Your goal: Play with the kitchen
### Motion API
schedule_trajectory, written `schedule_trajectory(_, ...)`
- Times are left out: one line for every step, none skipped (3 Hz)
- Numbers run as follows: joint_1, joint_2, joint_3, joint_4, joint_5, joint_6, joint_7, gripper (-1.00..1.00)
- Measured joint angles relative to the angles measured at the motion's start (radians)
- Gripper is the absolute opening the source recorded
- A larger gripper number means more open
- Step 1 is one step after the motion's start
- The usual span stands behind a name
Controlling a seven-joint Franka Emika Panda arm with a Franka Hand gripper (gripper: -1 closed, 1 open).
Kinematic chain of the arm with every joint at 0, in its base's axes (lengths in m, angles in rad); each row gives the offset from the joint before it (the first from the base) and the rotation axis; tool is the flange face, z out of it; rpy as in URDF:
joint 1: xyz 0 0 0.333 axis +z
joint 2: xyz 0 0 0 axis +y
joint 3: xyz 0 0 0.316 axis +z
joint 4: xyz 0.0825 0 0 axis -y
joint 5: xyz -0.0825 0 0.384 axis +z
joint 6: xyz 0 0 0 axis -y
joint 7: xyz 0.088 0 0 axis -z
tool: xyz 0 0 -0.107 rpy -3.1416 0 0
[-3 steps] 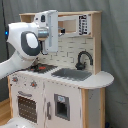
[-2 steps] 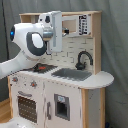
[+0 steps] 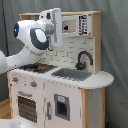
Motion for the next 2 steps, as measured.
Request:
schedule_trajectory(-0.026, 0.055, 0.013, 0.009, 0.000, 0.082, 0.014, -1.00)
schedule_trajectory(-0.060, 0.096, 0.074, 0.032, 0.000, 0.114, 0.079, -1.00)
